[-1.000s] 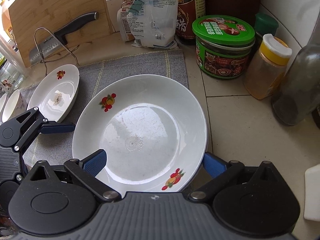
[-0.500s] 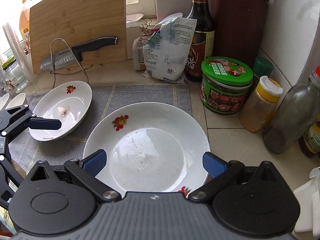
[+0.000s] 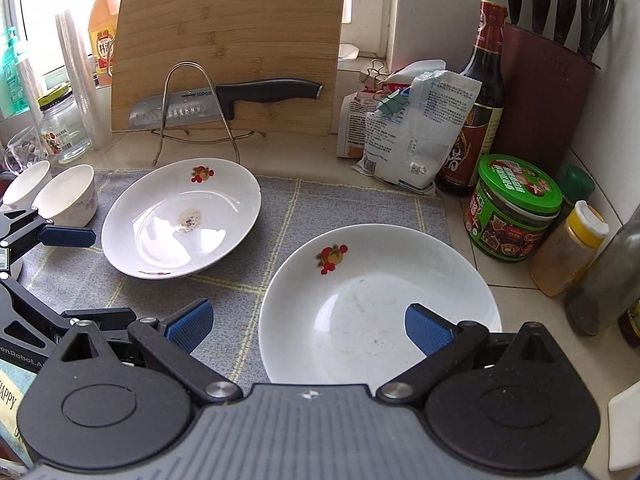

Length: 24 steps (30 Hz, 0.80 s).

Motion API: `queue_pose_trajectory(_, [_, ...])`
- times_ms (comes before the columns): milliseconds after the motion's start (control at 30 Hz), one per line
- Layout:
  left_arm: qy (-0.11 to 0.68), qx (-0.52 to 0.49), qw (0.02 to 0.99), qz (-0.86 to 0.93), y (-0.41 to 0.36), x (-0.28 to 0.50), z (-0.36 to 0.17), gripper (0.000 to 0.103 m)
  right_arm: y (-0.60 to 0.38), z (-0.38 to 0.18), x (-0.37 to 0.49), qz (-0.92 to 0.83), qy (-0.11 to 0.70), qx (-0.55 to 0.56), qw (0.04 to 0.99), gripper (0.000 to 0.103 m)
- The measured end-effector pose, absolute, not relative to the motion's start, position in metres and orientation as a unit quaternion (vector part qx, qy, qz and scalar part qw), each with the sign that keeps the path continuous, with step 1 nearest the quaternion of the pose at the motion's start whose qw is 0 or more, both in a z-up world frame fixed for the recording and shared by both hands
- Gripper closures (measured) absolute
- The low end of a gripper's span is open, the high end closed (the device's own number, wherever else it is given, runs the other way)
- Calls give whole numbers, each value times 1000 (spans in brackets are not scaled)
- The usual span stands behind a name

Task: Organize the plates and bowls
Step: 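Open the right tool and pull it back from the stacked plates, then move the right tool to the stained flowered plate and grip its rim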

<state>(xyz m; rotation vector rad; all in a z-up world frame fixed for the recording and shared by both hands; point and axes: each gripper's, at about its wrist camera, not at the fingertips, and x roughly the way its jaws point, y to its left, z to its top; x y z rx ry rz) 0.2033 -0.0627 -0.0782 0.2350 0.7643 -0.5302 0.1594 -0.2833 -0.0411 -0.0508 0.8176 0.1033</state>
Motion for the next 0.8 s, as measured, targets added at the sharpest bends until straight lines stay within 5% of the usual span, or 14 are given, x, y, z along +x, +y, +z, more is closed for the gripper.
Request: queue_pose_trajectory(800, [380, 85, 889, -243, -38, 222, -117, 3, -206, -45, 165, 70, 423, -52, 902, 0])
